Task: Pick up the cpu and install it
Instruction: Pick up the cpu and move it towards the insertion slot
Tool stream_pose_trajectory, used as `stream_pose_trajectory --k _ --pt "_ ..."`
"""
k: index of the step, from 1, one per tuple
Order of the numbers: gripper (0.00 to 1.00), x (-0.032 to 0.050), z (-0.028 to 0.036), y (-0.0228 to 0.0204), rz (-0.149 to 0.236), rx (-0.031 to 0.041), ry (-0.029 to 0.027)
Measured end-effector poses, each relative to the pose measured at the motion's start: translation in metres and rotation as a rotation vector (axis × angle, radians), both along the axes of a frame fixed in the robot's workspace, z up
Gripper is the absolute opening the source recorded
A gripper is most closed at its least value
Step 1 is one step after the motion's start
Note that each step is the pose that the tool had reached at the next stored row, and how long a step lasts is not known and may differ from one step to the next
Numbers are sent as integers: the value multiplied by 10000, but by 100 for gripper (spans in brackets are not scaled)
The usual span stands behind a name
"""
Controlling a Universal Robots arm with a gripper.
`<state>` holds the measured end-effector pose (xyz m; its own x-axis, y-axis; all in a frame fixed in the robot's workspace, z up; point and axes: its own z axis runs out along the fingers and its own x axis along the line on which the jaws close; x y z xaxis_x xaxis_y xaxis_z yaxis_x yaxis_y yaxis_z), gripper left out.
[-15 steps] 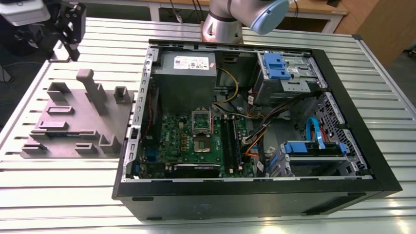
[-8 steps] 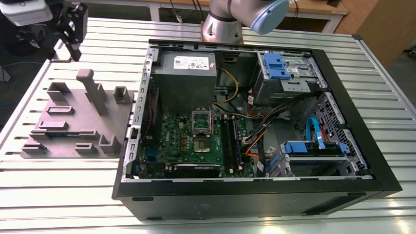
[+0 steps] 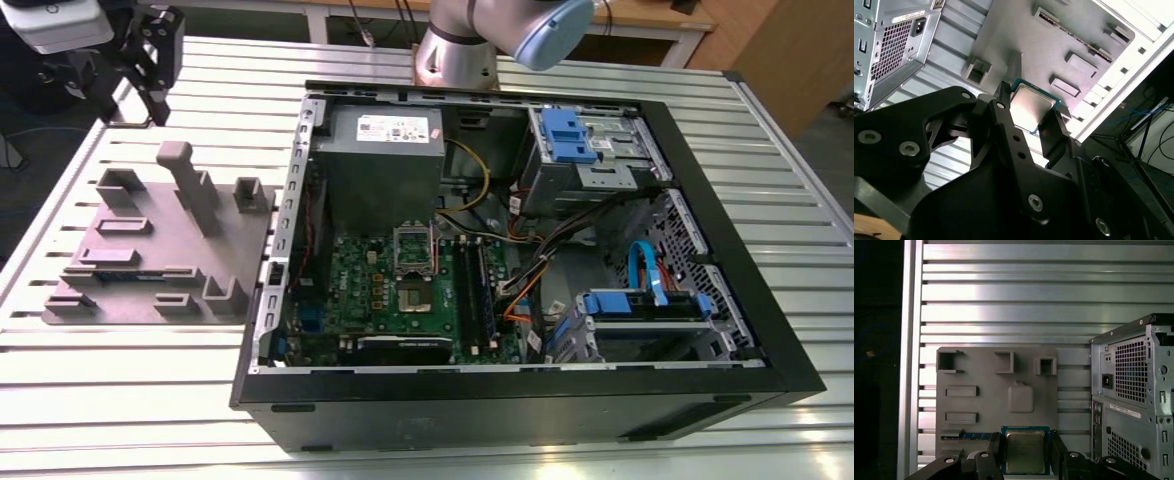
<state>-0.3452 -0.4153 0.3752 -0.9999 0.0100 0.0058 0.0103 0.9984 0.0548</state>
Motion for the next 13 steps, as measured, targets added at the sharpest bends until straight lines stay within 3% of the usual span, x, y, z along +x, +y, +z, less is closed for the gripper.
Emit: stream_pose_trajectory --k 13 --pt "47 33 0 0 0 0 1"
